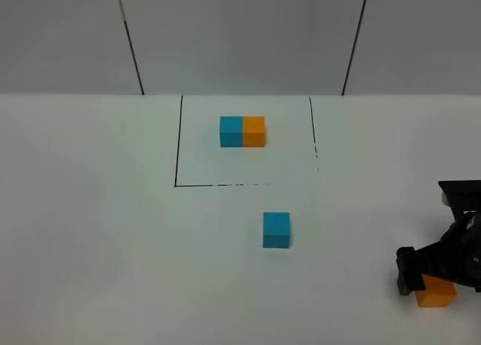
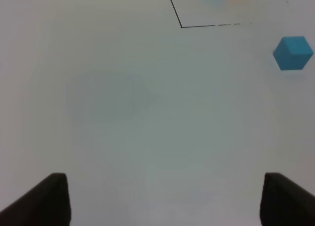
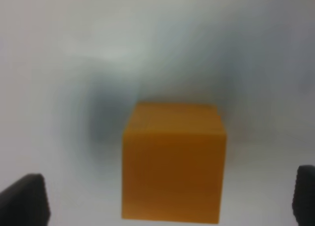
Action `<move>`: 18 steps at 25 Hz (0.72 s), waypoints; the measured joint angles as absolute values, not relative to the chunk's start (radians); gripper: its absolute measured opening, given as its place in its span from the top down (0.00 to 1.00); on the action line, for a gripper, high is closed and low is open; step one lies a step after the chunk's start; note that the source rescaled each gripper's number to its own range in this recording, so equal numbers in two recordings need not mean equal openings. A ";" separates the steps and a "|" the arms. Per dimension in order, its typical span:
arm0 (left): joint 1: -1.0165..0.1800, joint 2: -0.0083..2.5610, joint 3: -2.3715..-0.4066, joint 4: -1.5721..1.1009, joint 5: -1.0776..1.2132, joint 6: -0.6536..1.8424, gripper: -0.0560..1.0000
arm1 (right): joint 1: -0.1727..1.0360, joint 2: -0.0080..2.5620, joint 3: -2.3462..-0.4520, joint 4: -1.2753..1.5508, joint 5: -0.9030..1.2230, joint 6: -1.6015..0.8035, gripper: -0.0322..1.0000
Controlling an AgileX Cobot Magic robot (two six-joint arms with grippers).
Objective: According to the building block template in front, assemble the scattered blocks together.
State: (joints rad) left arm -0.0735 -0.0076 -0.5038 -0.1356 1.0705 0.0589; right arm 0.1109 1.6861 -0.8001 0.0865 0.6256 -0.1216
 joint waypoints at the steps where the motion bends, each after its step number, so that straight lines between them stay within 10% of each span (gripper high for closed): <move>1: -0.073 -0.008 -0.504 -0.136 1.070 0.059 0.32 | 0.109 1.698 -0.800 0.086 0.626 -0.123 0.00; 18: -0.073 -0.008 -0.504 -0.136 1.070 0.059 0.32 | 0.108 1.803 -0.801 0.115 0.571 -0.131 0.01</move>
